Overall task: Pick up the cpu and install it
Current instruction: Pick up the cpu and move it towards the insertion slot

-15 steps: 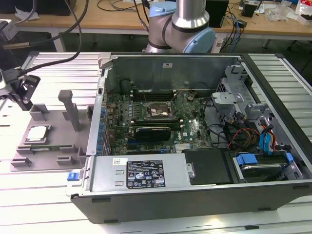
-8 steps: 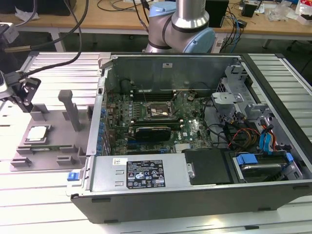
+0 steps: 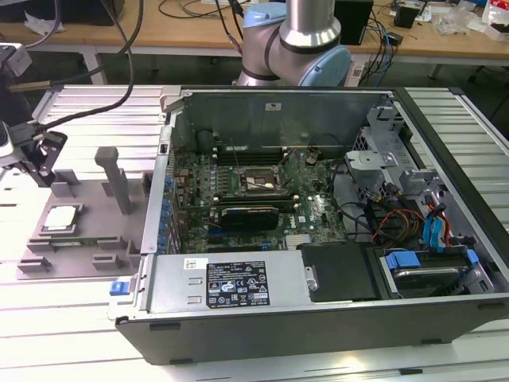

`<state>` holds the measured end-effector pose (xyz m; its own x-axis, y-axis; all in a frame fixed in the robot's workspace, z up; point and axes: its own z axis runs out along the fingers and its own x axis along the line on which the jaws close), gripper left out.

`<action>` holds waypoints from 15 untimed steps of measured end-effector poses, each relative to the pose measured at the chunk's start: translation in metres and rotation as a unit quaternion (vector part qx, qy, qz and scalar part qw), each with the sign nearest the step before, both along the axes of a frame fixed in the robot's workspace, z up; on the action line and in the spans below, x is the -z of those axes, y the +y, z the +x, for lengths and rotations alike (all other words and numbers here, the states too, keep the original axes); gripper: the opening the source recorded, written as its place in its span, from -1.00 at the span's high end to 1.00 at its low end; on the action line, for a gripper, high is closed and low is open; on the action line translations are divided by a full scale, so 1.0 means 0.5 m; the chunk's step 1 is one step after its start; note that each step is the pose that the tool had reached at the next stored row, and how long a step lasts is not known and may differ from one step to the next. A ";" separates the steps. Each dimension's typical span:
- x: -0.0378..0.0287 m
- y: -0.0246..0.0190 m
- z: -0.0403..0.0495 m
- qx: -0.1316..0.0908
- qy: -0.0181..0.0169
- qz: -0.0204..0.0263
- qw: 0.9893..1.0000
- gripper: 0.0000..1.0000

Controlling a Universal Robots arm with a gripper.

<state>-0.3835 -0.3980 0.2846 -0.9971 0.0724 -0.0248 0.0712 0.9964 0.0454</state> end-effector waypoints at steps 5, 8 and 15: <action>0.014 -0.0001 -0.004 -0.001 0.000 0.000 1.000 0.79; 0.020 0.0000 -0.006 -0.001 0.000 0.000 1.000 0.79; 0.034 0.0000 -0.010 -0.002 0.000 0.000 1.000 0.79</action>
